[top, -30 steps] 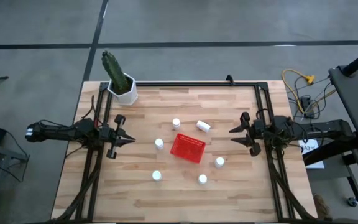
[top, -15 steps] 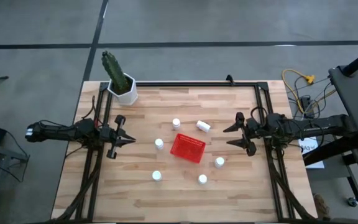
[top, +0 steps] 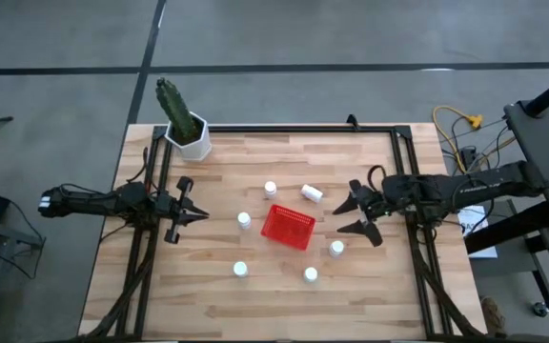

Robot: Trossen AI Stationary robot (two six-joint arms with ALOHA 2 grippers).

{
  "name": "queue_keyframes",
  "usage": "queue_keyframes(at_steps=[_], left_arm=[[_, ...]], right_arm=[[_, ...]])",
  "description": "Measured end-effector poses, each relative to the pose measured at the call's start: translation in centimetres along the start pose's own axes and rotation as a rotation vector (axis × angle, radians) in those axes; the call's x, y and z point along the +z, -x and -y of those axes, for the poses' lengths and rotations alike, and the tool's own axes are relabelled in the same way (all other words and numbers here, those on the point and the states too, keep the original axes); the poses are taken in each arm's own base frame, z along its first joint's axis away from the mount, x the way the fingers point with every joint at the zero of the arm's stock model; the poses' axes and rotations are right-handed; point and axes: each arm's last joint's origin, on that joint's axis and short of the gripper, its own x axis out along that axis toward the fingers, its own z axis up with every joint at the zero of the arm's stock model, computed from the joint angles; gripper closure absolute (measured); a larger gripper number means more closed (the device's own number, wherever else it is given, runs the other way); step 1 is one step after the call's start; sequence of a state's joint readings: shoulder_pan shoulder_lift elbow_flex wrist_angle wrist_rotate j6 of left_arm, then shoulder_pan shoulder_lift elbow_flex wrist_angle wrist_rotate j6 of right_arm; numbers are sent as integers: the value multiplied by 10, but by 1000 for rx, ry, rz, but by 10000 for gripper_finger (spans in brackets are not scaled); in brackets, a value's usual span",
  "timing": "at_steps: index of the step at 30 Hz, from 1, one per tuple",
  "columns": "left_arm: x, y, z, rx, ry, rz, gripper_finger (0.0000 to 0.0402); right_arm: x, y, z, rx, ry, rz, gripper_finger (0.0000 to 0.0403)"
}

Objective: Pick and place pill bottles into a basket
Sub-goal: Put the white pill bottle into the red bin

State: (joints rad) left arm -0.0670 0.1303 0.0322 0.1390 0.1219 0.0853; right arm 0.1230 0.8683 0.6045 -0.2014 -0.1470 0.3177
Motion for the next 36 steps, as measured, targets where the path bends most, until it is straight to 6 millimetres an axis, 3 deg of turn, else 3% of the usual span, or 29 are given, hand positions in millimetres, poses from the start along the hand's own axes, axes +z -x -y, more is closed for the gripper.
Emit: queue_keyframes(at_steps=[8, 20, 27, 36], left_arm=[[0, 0, 0, 0, 0, 2, 391], [0, 0, 0, 0, 0, -2, 391], [-1, 0, 0, 0, 1, -8, 391], [-2, 0, 0, -2, 2, -16, 391]], right_arm=[[19, -17, -9, -144, -117, -320, 149], [40, -52, -14, -278, -156, -596, 152], [35, -70, -22, -393, -149, -784, 152], [25, -86, -37, -425, -122, -850, 152]])
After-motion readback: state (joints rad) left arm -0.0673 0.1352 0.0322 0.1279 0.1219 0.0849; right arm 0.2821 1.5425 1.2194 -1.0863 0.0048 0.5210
